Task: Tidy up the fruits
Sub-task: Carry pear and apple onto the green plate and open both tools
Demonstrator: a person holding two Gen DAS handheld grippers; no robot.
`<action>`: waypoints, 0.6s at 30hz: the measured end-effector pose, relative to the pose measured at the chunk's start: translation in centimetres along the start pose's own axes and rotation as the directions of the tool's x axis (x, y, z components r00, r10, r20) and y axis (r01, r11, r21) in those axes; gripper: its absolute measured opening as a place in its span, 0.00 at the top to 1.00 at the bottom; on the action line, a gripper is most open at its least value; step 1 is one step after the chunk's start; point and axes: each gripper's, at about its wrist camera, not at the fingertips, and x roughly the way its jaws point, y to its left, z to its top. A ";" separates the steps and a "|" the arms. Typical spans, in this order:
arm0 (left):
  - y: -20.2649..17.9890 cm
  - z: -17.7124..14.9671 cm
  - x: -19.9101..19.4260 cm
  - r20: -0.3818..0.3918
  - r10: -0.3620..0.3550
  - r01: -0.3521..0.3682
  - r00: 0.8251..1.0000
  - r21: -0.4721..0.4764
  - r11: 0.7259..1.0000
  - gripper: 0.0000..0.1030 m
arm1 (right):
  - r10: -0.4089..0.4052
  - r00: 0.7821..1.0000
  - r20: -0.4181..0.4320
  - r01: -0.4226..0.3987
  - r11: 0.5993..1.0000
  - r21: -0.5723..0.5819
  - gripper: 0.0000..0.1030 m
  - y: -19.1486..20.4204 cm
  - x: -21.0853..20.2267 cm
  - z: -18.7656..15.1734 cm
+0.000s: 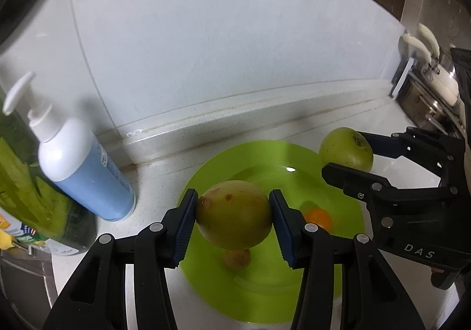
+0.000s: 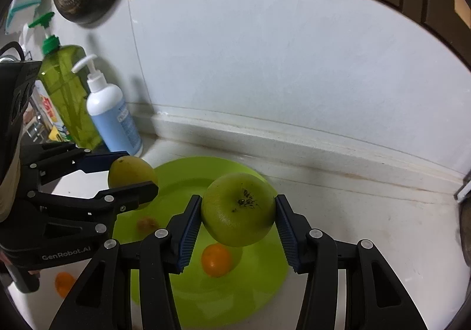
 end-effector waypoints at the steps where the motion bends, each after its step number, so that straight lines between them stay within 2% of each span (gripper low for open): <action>1: 0.2 0.0 0.2 -0.005 0.000 0.000 1.000 0.002 1.000 0.52 | 0.000 1.000 -0.013 -0.001 1.000 -0.002 0.51 -0.1 0.6 0.0; 11: 0.6 0.6 3.6 -0.068 -0.004 0.005 0.998 0.011 1.000 0.52 | 0.016 0.994 -0.109 -0.016 1.000 0.000 0.51 -0.9 5.0 -0.1; 18: 0.5 0.4 5.1 -0.099 -0.007 0.008 0.995 0.016 1.000 0.52 | 0.025 0.990 -0.142 -0.025 1.000 0.002 0.51 -0.9 6.5 -0.7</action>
